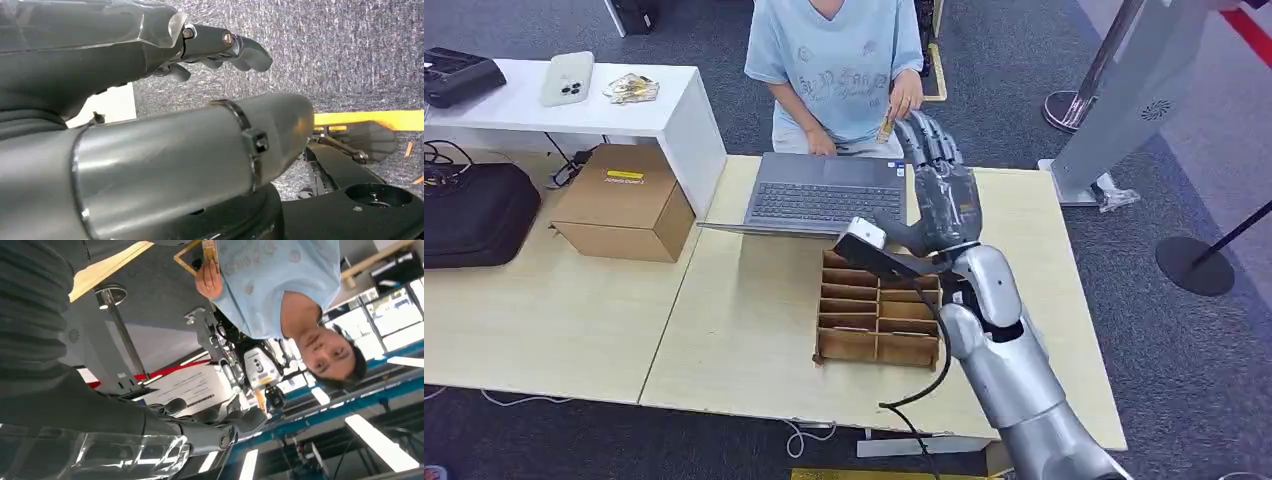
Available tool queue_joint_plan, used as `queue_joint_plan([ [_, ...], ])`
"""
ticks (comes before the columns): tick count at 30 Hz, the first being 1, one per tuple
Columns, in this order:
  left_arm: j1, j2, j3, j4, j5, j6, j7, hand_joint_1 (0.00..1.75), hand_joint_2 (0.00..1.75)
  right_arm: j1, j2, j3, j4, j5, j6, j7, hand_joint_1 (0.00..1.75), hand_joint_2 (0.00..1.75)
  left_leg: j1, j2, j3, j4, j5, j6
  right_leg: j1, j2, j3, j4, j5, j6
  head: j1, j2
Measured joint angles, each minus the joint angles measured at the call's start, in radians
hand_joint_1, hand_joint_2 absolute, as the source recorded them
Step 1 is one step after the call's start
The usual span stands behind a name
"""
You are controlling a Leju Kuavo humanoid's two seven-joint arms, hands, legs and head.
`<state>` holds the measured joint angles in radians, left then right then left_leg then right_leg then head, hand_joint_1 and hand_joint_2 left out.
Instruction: Pass the card to the sensor for recognition and then transmit it.
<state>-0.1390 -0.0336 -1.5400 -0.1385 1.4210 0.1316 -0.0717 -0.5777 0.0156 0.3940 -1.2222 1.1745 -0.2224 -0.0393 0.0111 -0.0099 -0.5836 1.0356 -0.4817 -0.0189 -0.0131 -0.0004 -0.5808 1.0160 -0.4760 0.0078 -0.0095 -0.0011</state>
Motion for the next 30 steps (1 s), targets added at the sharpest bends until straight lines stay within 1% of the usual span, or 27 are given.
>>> queue_joint_plan([
  [5, 0.0, 0.0, 0.0, 0.0, 0.0, 0.0, 0.0, 0.0, 0.0, -0.008, 0.001, 0.001, 0.008, 0.001, 0.0, 0.001, 0.0, 1.75, 0.0, 0.0, 0.0, 0.0, 0.0, 0.0, 0.0, 0.0, 0.0, 0.0, 0.0, 0.0, 0.0, 0.0],
  [6, -0.003, 0.0, 0.0, 0.0, 0.0, 0.0, 0.003, 0.0, 0.0, -0.065, 0.011, 0.01, 0.078, 0.007, 0.002, 0.005, 0.0, 1.75, 0.0, -0.001, 0.0, 0.0, 0.0, 0.0, 0.0, -0.001, 0.0, 0.0, 0.0, 0.0, 0.0, 0.0],
  [7, -0.003, 0.0, 0.0, 0.0, 0.0, 0.0, 0.003, 0.0, 0.0, -0.084, 0.015, 0.013, 0.105, 0.009, 0.001, 0.007, 0.0, 1.75, 0.0, -0.001, 0.0, 0.0, 0.0, 0.0, 0.0, -0.001, 0.0, 0.0, 0.0, 0.0, 0.001, 0.0],
  [8, -0.003, 0.0, 0.0, 0.0, 0.002, 0.0, 0.009, 0.0, 0.0, -0.211, 0.044, 0.029, 0.298, 0.048, -0.012, 0.026, 0.0, 1.75, 0.0, -0.001, 0.0, 0.0, 0.001, 0.0, 0.0, -0.001, 0.0, 0.0, 0.0, 0.0, 0.0, 0.0],
  [12, -0.003, 0.0, 0.0, 0.0, 0.01, 0.002, 0.012, 0.0, 0.0, -0.304, 0.06, 0.036, 0.452, 0.089, -0.029, 0.029, 0.0, 1.75, 0.0, -0.001, 0.0, 0.001, 0.001, 0.0, 0.0, -0.001, 0.0, 0.0, 0.0, 0.0, 0.0, 0.0],
  [16, -0.003, 0.0, 0.0, 0.0, 0.015, 0.003, 0.017, 0.0, 0.0, -0.371, 0.065, 0.041, 0.573, 0.122, -0.023, 0.032, 0.0, 1.75, 0.0, -0.001, 0.0, 0.001, 0.001, 0.0, 0.0, -0.001, 0.0, 0.0, 0.0, 0.0, 0.0, 0.0],
  [23, -0.003, 0.001, 0.0, 0.0, 0.017, 0.006, 0.017, 0.0, 0.0, -0.426, 0.068, 0.042, 0.7, 0.118, -0.018, 0.032, 0.0, 1.75, 0.0, -0.001, 0.0, 0.001, 0.001, 0.0, 0.0, -0.001, 0.0, 0.0, 0.0, 0.0, 0.0, 0.0],
  [30, -0.002, 0.003, 0.0, 0.0, 0.027, 0.018, 0.017, 0.0, 0.0, -0.446, 0.068, 0.028, 0.766, 0.092, -0.031, 0.019, 0.0, 1.75, 0.0, -0.001, 0.0, 0.001, 0.001, 0.0, 0.0, -0.001, 0.0, 0.0, 0.0, 0.0, 0.0, 0.0],
])
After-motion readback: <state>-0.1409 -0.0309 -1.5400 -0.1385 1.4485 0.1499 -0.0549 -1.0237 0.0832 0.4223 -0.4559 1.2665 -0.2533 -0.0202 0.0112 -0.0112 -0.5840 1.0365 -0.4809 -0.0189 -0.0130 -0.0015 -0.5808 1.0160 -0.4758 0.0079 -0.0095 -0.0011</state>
